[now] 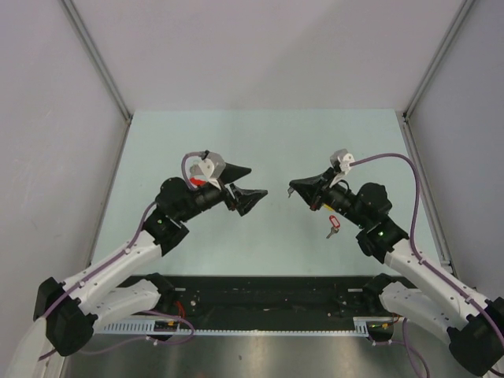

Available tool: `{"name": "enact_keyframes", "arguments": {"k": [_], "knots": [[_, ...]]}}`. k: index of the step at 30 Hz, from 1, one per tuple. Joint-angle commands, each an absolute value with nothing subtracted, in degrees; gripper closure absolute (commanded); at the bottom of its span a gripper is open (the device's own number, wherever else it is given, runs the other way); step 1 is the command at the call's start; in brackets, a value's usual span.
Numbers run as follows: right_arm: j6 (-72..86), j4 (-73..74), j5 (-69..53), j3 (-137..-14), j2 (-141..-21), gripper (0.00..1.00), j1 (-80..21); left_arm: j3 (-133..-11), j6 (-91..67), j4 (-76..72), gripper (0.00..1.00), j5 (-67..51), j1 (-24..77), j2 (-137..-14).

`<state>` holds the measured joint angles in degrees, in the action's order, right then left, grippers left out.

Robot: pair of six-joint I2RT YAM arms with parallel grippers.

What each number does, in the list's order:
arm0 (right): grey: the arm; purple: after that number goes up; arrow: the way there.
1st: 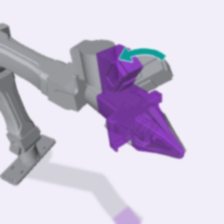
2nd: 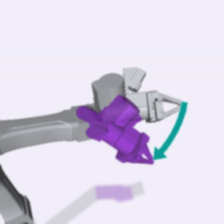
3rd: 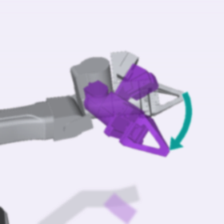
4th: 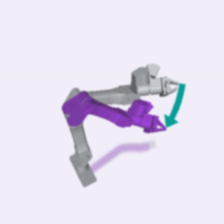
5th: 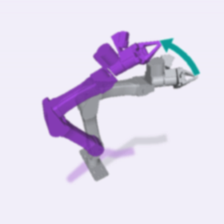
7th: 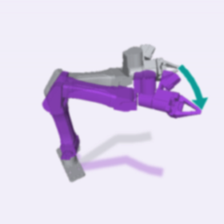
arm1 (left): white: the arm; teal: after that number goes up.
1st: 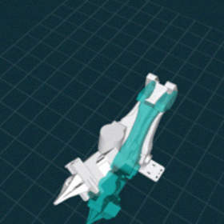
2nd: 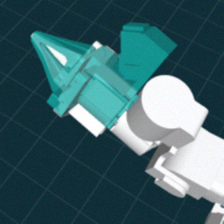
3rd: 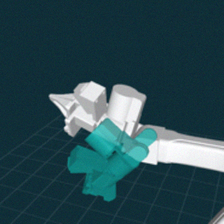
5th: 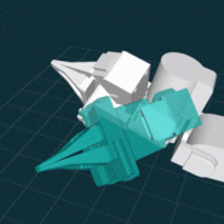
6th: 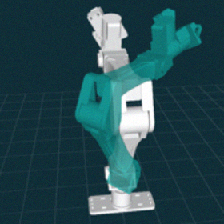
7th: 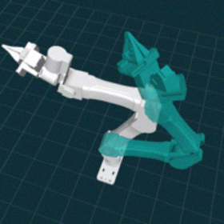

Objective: Put the keys on the keyring

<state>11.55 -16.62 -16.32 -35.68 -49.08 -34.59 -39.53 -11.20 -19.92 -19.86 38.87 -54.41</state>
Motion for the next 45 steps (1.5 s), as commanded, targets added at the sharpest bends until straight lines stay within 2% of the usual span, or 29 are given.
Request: {"name": "enact_keyframes", "arguments": {"k": [1, 9, 15, 22, 30, 40, 45], "knots": [[20.0, -30.8, -26.1, -33.1, -46.9, 1.00, -31.6, -38.4, -13.5, -33.7, 0.16, -30.9, 39.1, -56.4], [25.5, -38.1, -32.0, -31.6, -47.6, 1.00, -31.1, -39.5, -18.6, -41.5, 0.30, -39.4, 39.1, -60.8], [25.6, -40.0, -34.3, -31.6, -48.0, 1.00, -31.7, -41.8, -18.8, -40.1, 0.40, -43.9, 39.0, -63.6], [25.1, -40.4, -36.2, -31.6, -48.4, 1.00, -32.2, -43.0, -21.4, -42.2, 0.47, -50.3, 39.0, -66.3], [24.7, -41.1, -38.1, -31.6, -49.6, 1.00, -32.5, -43.3, -24.2, -44.1, 0.57, -51.9, 39.0, -67.5], [24.4, -41.0, -38.8, -31.6, -50.0, 1.00, -32.5, -43.8, -25.0, -43.7, 0.62, -51.2, 39.0, -67.9], [24.4, -41.3, -39.4, -31.6, -50.3, 1.00, -32.6, -43.9, -25.4, -43.9, 0.68, -51.2, 39.0, -69.2]]}}
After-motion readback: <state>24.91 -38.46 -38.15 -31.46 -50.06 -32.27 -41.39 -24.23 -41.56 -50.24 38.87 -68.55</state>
